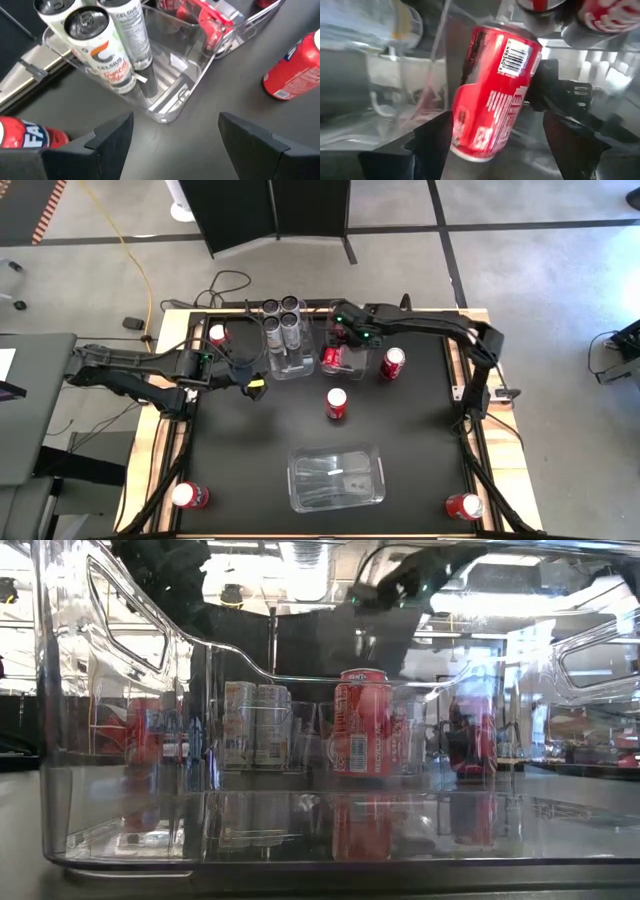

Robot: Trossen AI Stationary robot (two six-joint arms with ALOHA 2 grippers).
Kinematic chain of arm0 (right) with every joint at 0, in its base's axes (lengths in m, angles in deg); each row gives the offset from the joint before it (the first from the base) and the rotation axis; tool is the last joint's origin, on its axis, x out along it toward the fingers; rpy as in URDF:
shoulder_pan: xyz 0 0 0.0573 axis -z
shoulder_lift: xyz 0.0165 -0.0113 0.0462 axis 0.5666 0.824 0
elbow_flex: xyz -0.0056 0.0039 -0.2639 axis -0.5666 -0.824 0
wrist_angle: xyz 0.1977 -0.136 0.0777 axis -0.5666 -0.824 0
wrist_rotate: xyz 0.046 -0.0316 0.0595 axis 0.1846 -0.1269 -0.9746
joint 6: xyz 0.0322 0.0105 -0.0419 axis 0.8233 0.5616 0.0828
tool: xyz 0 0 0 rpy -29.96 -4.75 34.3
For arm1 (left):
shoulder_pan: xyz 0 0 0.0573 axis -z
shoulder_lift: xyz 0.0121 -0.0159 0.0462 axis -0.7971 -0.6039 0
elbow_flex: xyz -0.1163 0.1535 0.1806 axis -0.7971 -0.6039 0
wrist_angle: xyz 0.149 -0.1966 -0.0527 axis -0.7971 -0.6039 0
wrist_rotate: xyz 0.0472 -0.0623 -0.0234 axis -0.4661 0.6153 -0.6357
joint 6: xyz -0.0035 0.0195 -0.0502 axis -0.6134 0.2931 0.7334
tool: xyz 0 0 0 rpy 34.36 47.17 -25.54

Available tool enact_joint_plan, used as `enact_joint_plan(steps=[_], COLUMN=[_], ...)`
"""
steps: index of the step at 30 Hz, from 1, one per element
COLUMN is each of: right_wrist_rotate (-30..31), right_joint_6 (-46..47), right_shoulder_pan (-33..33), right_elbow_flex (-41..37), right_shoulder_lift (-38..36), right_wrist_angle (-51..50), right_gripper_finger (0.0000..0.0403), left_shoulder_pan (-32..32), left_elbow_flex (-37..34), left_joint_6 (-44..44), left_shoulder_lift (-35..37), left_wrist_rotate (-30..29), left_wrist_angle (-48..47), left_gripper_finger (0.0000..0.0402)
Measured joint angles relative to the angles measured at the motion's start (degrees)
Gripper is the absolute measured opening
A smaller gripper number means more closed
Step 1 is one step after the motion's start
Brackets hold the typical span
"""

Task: Sort soda cans
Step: Adjust the red soda can in the top right transparent bin

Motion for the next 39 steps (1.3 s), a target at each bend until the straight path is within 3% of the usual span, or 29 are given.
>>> enact_joint_plan(steps=[10, 16, 39], right_wrist_rotate=[-2.5, 2.9, 5.5], right_joint_6=[1.4, 6.2, 11.5], right_shoulder_pan=[-0.1, -0.6, -3.0], right_elbow_flex=[0.0, -0.6, -1.2], right_shoulder_lift=[4.4, 4.4, 7.4], right_wrist_angle=[6.4, 7.5, 5.8], right_gripper_finger=[0.0319, 0.0319, 0.0319], left_shoulder_pan=[0.0, -0.1, -0.2], left_elbow_flex=[0.0, 0.0, -0.1], left_joint_6=[0.0, -1.4, -0.1], left_shoulder_lift=[0.0, 0.0, 0.0], left_wrist_rotate=[0.1, 0.1, -0.3], left_wrist_angle=[-1.5, -1.5, -1.4], left_gripper_finger=[0.0289, 0.0289, 0.0289])
